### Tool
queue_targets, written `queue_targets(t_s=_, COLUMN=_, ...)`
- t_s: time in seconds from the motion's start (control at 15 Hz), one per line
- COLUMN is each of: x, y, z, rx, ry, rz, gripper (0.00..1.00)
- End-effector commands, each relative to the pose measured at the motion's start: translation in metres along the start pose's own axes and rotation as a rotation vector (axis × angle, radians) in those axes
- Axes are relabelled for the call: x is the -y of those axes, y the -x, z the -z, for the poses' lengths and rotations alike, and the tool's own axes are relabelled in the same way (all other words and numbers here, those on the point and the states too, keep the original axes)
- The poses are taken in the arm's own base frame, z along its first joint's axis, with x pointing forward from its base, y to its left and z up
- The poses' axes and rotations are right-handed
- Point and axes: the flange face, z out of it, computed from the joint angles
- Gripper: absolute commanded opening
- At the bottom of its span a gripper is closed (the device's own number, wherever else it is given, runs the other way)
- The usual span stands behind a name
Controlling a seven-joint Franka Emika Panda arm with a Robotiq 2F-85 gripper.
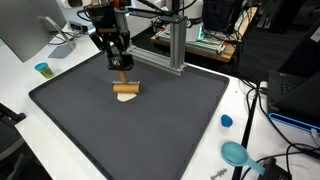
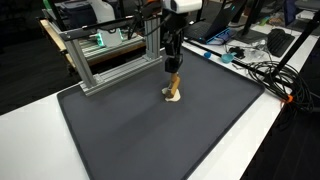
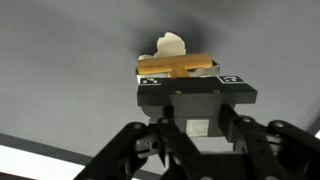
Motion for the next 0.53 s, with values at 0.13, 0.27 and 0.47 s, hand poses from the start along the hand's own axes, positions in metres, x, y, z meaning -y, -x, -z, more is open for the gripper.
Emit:
queue_targets(t_s=0.13, x=-0.002, y=0.01, z=-0.014, rx=0.039, ry=0.022, rz=-0.077, gripper=0.21)
queue_targets(t_s=0.27, x=0.002, y=0.007, z=-0.019, rx=0.022, ry=0.024, rz=-0.074, gripper=0.21)
queue_targets(t_s=0.47, x=0.007, y=0.002, z=-0.026, rx=-0.004, ry=0.011, rz=-0.063, gripper=0.21)
